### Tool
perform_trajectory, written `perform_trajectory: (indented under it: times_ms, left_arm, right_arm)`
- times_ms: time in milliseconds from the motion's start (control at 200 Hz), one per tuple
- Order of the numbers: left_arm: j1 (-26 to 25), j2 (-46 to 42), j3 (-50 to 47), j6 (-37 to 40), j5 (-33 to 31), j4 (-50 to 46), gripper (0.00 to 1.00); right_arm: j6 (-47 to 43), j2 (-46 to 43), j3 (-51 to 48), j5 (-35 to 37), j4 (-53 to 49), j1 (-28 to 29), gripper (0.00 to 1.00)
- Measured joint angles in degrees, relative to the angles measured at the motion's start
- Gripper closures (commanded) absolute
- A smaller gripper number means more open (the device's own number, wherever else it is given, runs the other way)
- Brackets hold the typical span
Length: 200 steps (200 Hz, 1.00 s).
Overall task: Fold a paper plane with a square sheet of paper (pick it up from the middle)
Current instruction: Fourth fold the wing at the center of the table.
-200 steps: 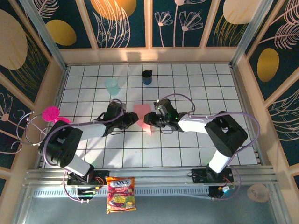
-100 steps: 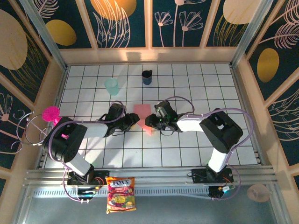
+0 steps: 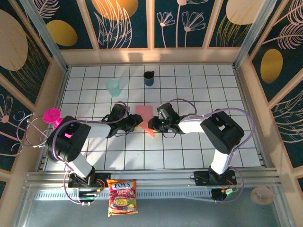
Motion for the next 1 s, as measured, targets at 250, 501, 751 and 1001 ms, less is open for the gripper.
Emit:
perform_trajectory:
  times_ms: [250, 501, 751, 1001]
  left_arm:
    - [0.1, 1.9, 2.0, 1.1, 2.4, 0.0, 0.62]
    - [2.4, 5.0, 4.1, 4.6, 4.9, -2.0, 0.65]
    - [4.5, 6.4, 7.6, 10.1, 5.6, -6.8, 0.72]
    - [4.7, 7.8, 10.5, 14.2, 6.3, -10.8, 0.77]
  right_arm:
    - [0.0, 0.3, 0.0, 0.0, 0.0, -0.4, 0.77]
    - [-0.2, 0.6, 0.0, 0.0, 0.0, -0.5, 0.79]
    - [-0.3, 0.6, 0.0, 0.0, -0.1, -0.5, 0.79]
    - [-0.3, 0.6, 0.0, 0.0, -0.1, -0.6, 0.79]
